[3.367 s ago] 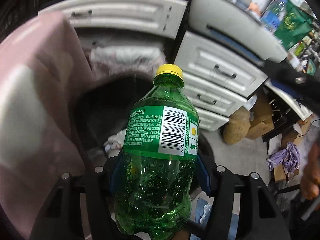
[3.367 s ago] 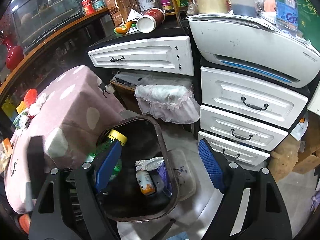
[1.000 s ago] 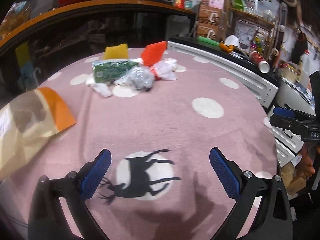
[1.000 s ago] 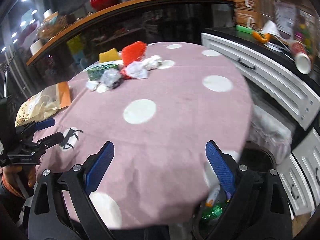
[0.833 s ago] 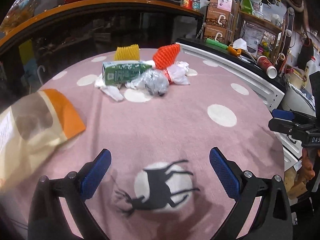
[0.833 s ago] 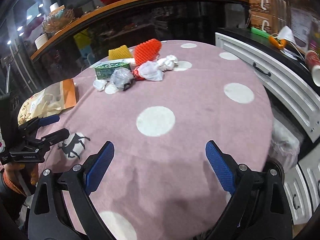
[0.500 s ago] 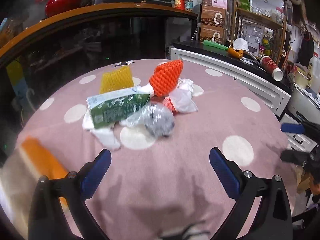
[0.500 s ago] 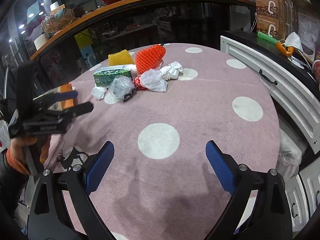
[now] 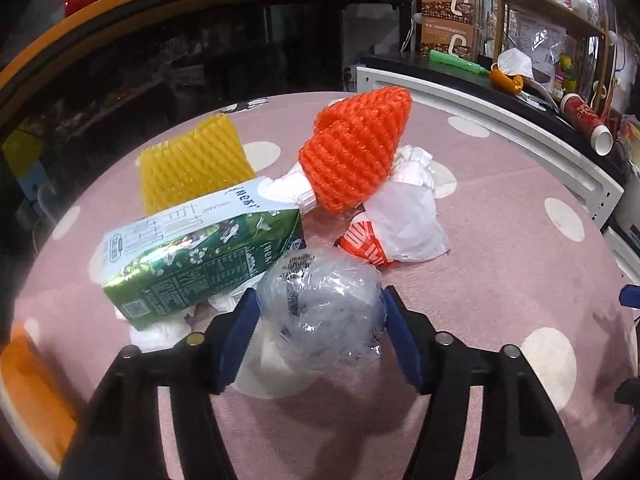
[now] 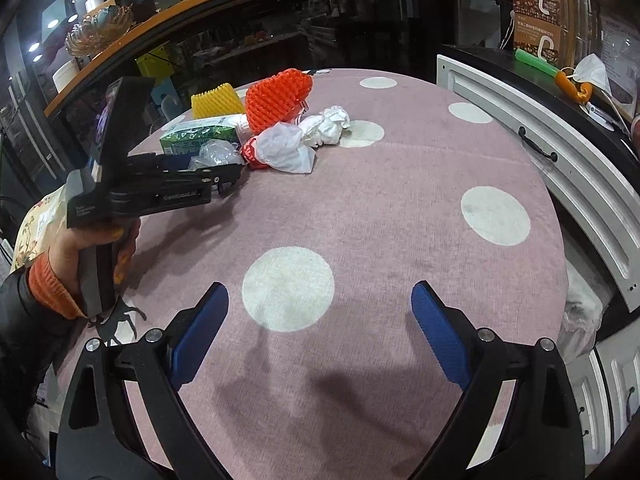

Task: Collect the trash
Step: 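Grasp the clear plastic bag with the left tool while the right tool grasps the white plastic bag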

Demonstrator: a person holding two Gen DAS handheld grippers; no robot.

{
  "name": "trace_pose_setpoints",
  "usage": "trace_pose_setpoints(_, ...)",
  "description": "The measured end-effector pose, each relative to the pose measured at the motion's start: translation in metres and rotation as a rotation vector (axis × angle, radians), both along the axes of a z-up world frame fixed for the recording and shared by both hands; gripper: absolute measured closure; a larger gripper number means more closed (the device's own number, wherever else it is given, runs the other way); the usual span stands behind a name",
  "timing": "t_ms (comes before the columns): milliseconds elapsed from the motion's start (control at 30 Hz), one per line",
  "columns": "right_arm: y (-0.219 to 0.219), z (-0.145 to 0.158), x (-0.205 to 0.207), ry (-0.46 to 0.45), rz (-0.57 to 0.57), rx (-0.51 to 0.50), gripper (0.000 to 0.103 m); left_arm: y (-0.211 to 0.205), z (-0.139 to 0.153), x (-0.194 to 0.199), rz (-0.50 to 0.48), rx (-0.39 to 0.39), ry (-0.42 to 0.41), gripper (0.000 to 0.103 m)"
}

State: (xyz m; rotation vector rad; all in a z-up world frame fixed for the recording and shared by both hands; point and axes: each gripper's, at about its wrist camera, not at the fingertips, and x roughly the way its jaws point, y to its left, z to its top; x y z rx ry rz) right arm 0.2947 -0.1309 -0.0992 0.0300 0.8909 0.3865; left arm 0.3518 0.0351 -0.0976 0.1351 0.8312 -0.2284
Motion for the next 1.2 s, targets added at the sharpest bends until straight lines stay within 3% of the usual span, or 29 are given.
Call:
trace_pose_setpoints(33,0.001,-0.001,0.002,0.001,0.001,-0.001,0.012,0.003,0.001,-0.002,0.005,-0.007,-0.005,0.050)
trace_pose_setpoints(167,0.005,-0.003,0.010,0.004,0.006,-0.004,0.012,0.012,0.008,-0.011,0.016,-0.039,-0.017,0.055)
trace_pose_setpoints(400,0.028,0.008,0.020,-0.040,0.064,-0.008,0.012,0.027,0.040,-0.058,0.020,-0.124,-0.093,0.056)
trace_pose_setpoints(600,0.056,0.006,0.053,-0.032,0.121,-0.007,0.012,0.029,0.052,-0.103,0.001,-0.091,-0.164,0.055)
trace_pose_setpoints(733,0.070,-0.001,0.083,0.000,0.143,0.013,0.014,0.033,0.052,-0.115,-0.004,-0.125,-0.164,0.055)
trace_pose_setpoints(900,0.089,-0.018,0.127,0.067,0.151,-0.006,0.031,0.045,0.047,-0.124,0.029,-0.217,-0.155,0.055)
trace_pose_setpoints(1067,0.102,-0.029,0.153,0.085,0.147,-0.051,0.036,0.050,0.035,-0.130,0.047,-0.204,-0.150,0.055)
trace_pose_setpoints(1133,0.106,-0.030,0.155,0.067,0.146,-0.070,0.051,0.053,0.033,-0.131,0.050,-0.226,-0.139,0.055)
trace_pose_setpoints(1167,0.108,-0.030,0.155,0.054,0.146,-0.093,0.071,0.054,0.032,-0.131,0.054,-0.234,-0.134,0.055)
trace_pose_setpoints(1200,0.110,-0.031,0.153,0.038,0.146,-0.126,0.083,0.055,0.031,-0.130,0.059,-0.238,-0.132,0.055)
